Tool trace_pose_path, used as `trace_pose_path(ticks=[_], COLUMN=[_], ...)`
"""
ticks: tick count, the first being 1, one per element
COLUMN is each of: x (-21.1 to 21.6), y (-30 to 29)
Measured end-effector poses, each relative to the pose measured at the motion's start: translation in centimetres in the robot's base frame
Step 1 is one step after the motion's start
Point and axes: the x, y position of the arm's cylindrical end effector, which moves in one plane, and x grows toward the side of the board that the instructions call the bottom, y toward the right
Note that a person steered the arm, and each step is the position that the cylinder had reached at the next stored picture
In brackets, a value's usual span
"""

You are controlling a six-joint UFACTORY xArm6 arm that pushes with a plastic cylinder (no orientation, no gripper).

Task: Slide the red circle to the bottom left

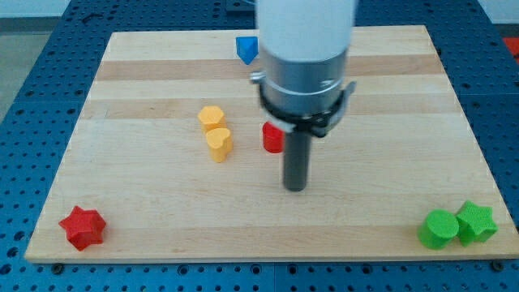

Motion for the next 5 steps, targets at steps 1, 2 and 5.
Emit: trace_pose_path(ticks=[1, 2, 5], x=[-5.0, -8.5, -7.9], y=[4.3, 5.3, -3.0])
